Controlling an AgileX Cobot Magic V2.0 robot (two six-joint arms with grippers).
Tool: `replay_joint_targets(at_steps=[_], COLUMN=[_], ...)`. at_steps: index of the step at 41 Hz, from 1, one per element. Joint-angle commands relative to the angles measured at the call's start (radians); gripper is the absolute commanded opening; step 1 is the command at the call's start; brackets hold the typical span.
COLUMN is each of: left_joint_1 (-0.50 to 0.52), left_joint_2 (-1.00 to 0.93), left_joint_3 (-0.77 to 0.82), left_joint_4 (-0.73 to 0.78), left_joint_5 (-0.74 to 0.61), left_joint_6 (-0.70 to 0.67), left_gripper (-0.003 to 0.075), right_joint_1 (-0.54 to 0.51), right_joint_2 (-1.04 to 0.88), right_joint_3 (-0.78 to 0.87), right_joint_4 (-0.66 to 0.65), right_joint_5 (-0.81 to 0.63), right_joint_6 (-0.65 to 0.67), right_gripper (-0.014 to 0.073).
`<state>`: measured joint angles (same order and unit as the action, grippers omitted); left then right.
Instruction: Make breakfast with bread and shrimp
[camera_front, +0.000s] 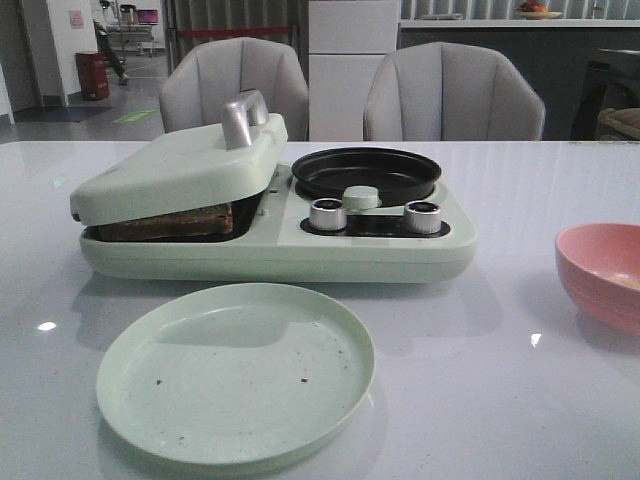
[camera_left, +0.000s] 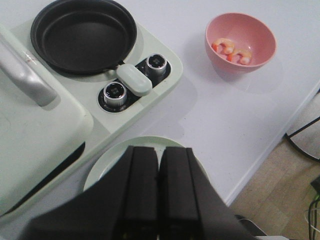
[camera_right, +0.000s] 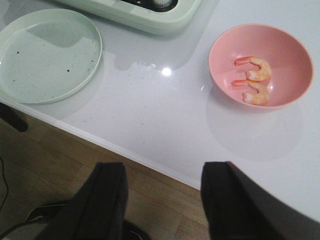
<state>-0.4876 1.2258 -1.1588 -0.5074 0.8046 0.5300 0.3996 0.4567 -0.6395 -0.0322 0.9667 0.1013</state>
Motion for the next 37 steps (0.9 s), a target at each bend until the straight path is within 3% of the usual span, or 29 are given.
replay_joint_targets(at_steps=[1,12,21,37], left_joint_1=[-0.016,0.018,0.025,0.025], left_joint_2=[-0.12,-0.377,-0.495,-0.509], left_joint_3=[0.055,0.289,0.374,0.374], left_joint_4=[-0.014,-0.007,-0.033,-0.043], left_joint_5=[-0.085,-0.163,-0.161,-0.164], left_joint_6=[-0.001,-0.019,-0.019,-0.019], left_gripper=[0.01,0.01,0.0099,0.0099], right_joint_1=[-0.001,-0.001,-0.001,-0.038], right_joint_2=[0.006,0.006,0.025,0.338], right_joint_3=[-0.026,-0.026,-0.026,-0.154], right_joint_4=[-0.014,-0.012,-0.018,-0.292], right_joint_5=[-0.068,-0.098,-0.076,0.064], right_joint_6=[0.001,0.001,0.003,0.219], right_gripper=[0.0447,0.0447,0.0447,0.0447])
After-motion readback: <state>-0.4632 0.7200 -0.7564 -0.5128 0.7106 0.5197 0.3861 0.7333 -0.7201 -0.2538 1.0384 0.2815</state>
